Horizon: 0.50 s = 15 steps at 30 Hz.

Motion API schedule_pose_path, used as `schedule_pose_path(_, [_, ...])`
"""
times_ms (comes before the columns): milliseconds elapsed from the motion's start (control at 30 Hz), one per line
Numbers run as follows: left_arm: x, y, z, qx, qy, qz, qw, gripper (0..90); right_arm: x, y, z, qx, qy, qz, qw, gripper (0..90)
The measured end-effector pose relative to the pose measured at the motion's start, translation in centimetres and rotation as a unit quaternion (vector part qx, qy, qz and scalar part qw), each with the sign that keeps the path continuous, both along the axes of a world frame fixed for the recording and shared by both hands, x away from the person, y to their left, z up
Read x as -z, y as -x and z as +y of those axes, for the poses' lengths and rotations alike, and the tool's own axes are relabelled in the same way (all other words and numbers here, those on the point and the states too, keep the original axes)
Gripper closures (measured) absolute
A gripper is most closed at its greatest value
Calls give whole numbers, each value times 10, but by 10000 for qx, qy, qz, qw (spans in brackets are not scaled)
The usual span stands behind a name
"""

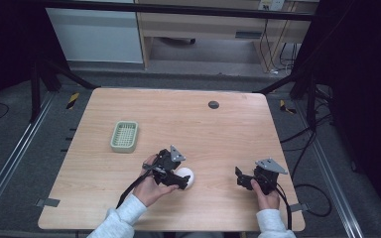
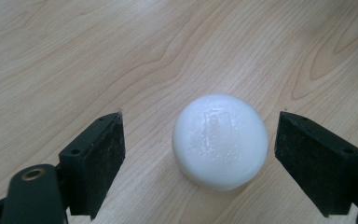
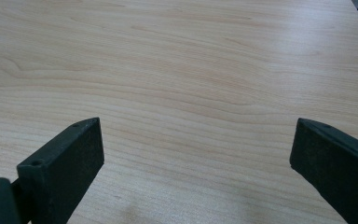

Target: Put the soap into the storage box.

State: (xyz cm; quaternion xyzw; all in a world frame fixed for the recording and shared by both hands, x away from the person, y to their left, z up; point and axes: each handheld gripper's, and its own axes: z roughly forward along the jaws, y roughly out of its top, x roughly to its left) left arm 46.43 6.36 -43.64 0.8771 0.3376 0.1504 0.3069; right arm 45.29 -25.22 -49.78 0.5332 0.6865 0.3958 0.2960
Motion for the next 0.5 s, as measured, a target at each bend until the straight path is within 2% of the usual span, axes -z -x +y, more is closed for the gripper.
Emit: schedule_pose_path(500, [14, -3, -14, 100, -220, 93, 9997, 156, 0, 0, 0, -4, -20, 22, 10000, 31])
